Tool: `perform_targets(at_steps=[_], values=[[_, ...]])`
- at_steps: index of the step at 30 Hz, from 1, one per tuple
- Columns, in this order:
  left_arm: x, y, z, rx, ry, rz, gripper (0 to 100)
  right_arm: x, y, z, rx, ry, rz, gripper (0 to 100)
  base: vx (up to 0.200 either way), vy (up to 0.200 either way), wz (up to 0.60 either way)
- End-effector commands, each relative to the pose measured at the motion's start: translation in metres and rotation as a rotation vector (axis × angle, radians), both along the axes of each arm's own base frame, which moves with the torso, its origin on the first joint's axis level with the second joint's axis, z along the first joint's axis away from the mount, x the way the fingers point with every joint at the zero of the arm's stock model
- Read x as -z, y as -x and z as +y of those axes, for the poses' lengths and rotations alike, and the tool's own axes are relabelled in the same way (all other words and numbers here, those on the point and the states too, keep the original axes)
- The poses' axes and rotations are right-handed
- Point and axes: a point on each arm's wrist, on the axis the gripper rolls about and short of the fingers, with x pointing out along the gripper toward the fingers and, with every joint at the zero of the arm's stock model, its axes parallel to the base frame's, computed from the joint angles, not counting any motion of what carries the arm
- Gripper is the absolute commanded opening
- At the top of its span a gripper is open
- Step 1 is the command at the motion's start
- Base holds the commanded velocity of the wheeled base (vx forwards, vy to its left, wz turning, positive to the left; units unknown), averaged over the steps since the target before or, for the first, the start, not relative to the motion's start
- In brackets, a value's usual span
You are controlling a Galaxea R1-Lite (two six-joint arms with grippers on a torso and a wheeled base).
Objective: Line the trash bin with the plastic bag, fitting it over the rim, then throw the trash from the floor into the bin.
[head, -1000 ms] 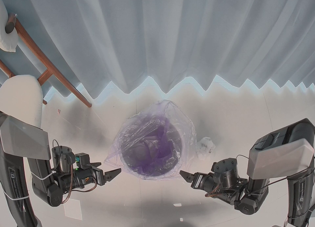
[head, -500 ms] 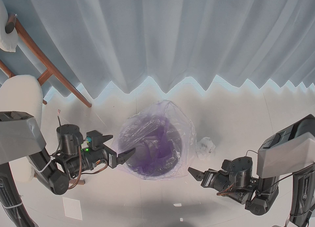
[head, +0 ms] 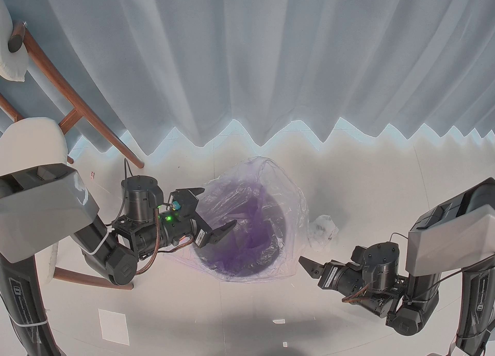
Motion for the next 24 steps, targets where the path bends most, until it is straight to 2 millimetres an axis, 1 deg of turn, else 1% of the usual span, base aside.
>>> perform_targets(at_steps=[1, 4, 7, 10, 11, 13, 16, 18, 21, 22, 23, 24], values=[[0.012, -0.002, -0.004, 0.009, -0.013, 0.025, 100, -0.001, -0.001, 0.000, 0.001, -0.007, -0.011, 100, 0.000, 0.000, 0.00], [0.013, -0.004, -0.005, 0.001, -0.013, 0.024, 100, 0.000, -0.001, 0.001, 0.001, -0.007, -0.011, 100, 0.000, 0.000, 0.00], [0.016, -0.014, -0.007, -0.052, -0.012, 0.016, 100, 0.000, -0.003, 0.002, 0.001, -0.012, -0.017, 100, 0.000, 0.000, 0.00], [0.019, -0.019, -0.009, -0.055, -0.013, 0.013, 100, -0.001, -0.004, 0.002, 0.001, -0.013, -0.023, 100, 0.000, 0.000, 0.00], [0.020, -0.019, -0.009, -0.055, -0.016, 0.016, 0, -0.001, -0.004, 0.002, 0.001, -0.013, -0.023, 100, 0.000, 0.000, 0.00], [0.023, -0.019, -0.008, -0.063, -0.022, 0.024, 0, -0.002, -0.004, 0.002, 0.001, -0.015, -0.024, 100, 0.000, 0.000, 0.00], [0.021, -0.020, -0.007, -0.137, -0.028, 0.015, 0, -0.001, -0.004, 0.002, 0.002, -0.018, -0.023, 100, 0.000, 0.000, 0.00], [0.015, -0.024, -0.008, -0.197, -0.002, 0.002, 0, -0.001, -0.004, 0.002, 0.009, -0.031, -0.017, 100, 0.000, 0.000, 0.00], [0.001, -0.030, -0.009, -0.217, 0.035, -0.038, 0, -0.001, -0.004, 0.002, 0.015, -0.045, -0.014, 100, 0.000, 0.000, 0.00], [0.000, -0.031, -0.009, -0.218, 0.037, -0.040, 0, -0.001, -0.004, 0.002, 0.015, -0.045, -0.014, 100, 0.000, 0.000, 0.00], [-0.010, -0.031, -0.008, -0.220, 0.052, -0.062, 0, -0.001, -0.004, 0.002, 0.015, -0.045, -0.011, 100, 0.000, 0.000, 0.00], [-0.015, -0.029, -0.008, -0.221, 0.062, -0.068, 0, 0.000, -0.004, 0.002, 0.016, -0.044, -0.009, 100, 0.000, 0.000, 0.00]])
